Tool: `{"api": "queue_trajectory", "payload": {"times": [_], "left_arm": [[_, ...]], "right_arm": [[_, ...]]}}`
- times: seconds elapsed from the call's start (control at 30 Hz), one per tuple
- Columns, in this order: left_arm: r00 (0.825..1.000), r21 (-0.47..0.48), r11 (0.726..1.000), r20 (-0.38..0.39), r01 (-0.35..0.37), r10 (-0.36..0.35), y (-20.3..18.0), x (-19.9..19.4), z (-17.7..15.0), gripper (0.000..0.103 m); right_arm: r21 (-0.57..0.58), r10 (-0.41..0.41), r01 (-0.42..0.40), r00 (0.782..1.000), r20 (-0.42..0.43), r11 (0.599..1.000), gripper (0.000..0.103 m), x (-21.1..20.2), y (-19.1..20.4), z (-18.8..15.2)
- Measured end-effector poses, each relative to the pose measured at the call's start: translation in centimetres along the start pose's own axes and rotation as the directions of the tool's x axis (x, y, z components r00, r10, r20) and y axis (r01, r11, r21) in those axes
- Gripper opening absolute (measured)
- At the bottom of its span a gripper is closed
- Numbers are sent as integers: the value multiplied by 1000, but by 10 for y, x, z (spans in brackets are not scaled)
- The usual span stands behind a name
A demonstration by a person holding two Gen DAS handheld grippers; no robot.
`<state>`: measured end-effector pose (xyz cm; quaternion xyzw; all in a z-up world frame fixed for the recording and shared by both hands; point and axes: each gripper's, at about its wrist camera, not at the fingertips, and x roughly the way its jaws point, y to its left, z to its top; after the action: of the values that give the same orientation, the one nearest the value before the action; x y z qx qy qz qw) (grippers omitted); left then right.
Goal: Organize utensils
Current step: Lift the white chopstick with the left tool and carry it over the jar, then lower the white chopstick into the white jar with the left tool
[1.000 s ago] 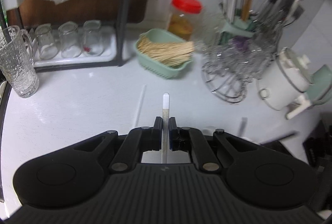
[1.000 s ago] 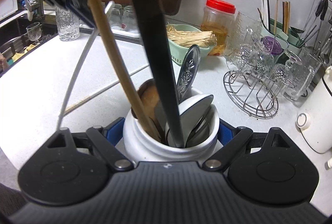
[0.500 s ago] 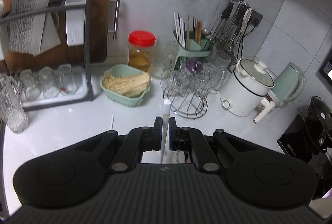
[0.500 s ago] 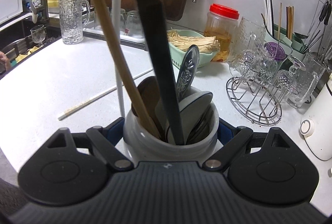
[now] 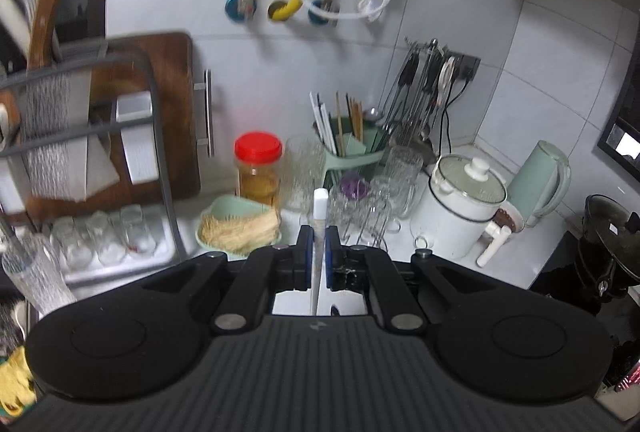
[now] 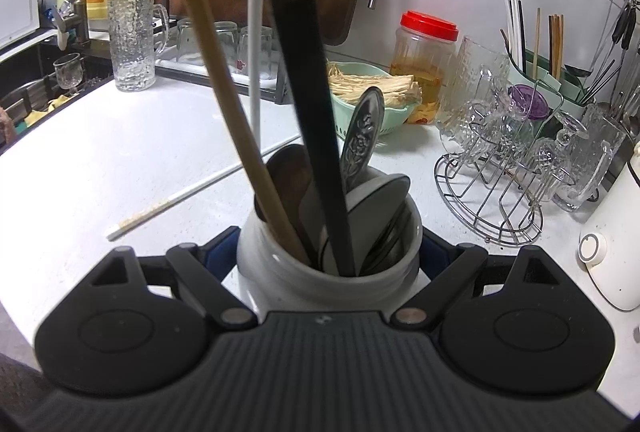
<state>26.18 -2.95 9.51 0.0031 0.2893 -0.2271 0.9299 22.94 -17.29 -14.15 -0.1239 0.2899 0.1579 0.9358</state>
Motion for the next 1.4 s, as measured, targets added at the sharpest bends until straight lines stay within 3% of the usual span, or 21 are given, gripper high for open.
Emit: {"api": "queue_trajectory", "payload": {"times": [0.17,0.47,0.83,1.03,1.23,1.4], "left_arm": [[999,-3,1000,37,-13,13,-3,-7,17,7],[995,-4,998,82,56,-55,-15,-14,40,7],[994,32,995,-41,99,-97,-27,29,24,7],[983,51,992,-146,116,-108,-31,52,15,7],[946,75,988,-305,138,-109,-33,80,7,7],[886,87,978,-444,190,-133,-36,108,-2,7]], "right_arm": [[-3,-11,11,1000,-5,1000,92,2,2,2],[3,-19,20,1000,-1,1000,92,4,3,3],[3,-21,21,1000,3,1000,92,4,2,2],[-1,-22,22,1000,6,1000,92,4,3,3],[-9,-26,26,1000,8,1000,93,6,3,3],[-14,-32,32,999,5,999,93,6,4,3]]}}
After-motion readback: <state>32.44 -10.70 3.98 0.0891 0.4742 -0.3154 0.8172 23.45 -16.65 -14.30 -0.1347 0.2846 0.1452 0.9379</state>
